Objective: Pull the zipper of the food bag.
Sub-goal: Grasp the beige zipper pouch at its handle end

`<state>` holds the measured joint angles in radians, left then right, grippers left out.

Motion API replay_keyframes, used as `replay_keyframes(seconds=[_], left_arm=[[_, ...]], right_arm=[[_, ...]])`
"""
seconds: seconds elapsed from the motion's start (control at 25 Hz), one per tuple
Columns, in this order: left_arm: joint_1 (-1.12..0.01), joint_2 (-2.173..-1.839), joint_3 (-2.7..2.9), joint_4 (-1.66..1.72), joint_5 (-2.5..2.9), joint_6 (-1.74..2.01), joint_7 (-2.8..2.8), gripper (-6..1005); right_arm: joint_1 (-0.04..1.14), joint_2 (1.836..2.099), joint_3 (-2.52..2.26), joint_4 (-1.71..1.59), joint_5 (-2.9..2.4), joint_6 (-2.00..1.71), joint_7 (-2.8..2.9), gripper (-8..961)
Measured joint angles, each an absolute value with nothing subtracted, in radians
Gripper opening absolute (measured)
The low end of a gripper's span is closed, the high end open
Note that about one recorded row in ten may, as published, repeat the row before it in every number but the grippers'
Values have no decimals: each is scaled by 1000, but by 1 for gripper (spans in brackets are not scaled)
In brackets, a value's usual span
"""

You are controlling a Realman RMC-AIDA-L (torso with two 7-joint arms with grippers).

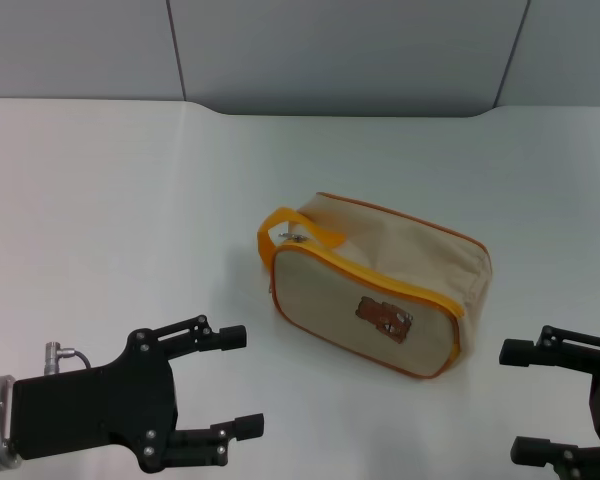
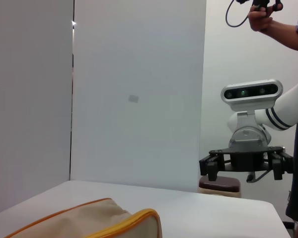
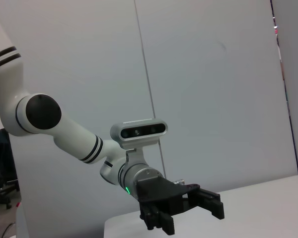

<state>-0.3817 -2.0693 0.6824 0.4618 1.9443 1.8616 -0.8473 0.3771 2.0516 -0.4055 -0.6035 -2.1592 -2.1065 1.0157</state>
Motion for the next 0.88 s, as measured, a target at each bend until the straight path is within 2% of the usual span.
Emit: replay_keyframes(seconds=[0.56,0.76,0.88], left_arm=[[-387,-2074,682,453,1940,1812,-821,820],[-402,-2079,658,393,1860,1617,-728,819],[-458,-2079,659,312,1798,1445,-700,818]], right_arm=[[377,2052,-404,-603,-2162,-2105,1017,834],[376,2052,-403,-603,-2161,-2103,1017,834],[376,2053,-403,-603,-2160,-2103,1017,833]])
